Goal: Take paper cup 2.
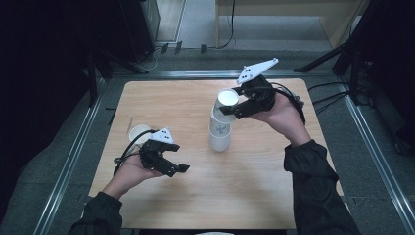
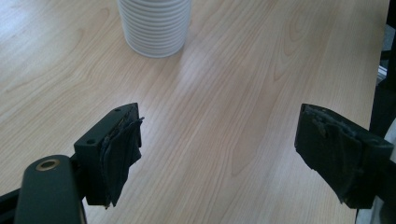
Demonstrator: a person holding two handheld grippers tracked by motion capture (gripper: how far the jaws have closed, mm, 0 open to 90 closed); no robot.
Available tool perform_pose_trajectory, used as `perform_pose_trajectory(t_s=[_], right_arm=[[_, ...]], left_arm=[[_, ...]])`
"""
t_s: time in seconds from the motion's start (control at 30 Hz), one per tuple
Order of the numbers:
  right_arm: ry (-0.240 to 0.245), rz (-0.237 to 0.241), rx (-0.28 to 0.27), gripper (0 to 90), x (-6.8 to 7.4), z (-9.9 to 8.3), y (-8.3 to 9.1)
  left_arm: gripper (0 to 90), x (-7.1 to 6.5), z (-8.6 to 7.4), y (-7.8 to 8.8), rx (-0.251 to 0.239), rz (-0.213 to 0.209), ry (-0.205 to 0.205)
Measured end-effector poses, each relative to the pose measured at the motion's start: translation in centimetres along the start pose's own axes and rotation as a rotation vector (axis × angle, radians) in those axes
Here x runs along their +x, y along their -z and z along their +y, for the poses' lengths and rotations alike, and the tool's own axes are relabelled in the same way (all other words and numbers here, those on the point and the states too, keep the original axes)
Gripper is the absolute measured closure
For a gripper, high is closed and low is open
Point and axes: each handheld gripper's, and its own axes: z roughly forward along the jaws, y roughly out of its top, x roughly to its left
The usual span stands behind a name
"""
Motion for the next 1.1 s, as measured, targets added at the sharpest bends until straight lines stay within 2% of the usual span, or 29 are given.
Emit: perform_pose_trajectory(t_s=[0.17, 0.37, 0.43, 0.53, 0.63, 0.67, 0.83, 1.03, 1.1], right_arm=[[-0.011, 0.015, -0.001, 33.1, 0.6, -0.5, 1.0], [-0.015, -0.001, 0.018, 33.2, 1.9, -1.3, 2.5], [-0.029, 0.006, 0.023, 33.2, 2.6, -2.1, 3.4], [-0.041, 0.022, 0.018, 33.2, 2.9, -2.6, 3.7], [-0.055, 0.028, 0.037, 33.2, 3.7, -3.9, 4.1], [-0.055, 0.028, 0.040, 33.2, 3.8, -4.3, 4.1], [-0.072, 0.035, 0.052, 33.3, 4.3, -6.0, 3.6], [-0.086, 0.059, 0.073, 33.3, 5.2, -8.7, 2.2], [-0.085, 0.072, 0.058, 33.3, 5.5, -9.5, 1.7]], left_arm=[[14.8, 0.0, 0.6, -0.2, -0.029, -0.015, -0.017], [14.8, 0.1, 1.5, -0.8, -0.041, -0.041, -0.035], [14.8, 0.2, 1.9, -1.0, -0.048, -0.053, -0.042], [14.8, 0.3, 2.4, -1.2, -0.055, -0.071, -0.050], [14.9, 0.3, 2.8, -1.5, -0.058, -0.084, -0.060], [14.9, 0.2, 3.0, -1.6, -0.067, -0.084, -0.071], [15.3, 0.3, 3.2, -1.8, -0.098, -0.107, -0.069], [15.3, 0.4, 3.2, -1.9, -0.107, -0.113, -0.063], [15.6, 0.4, 3.1, -1.9, -0.104, -0.118, -0.067]])
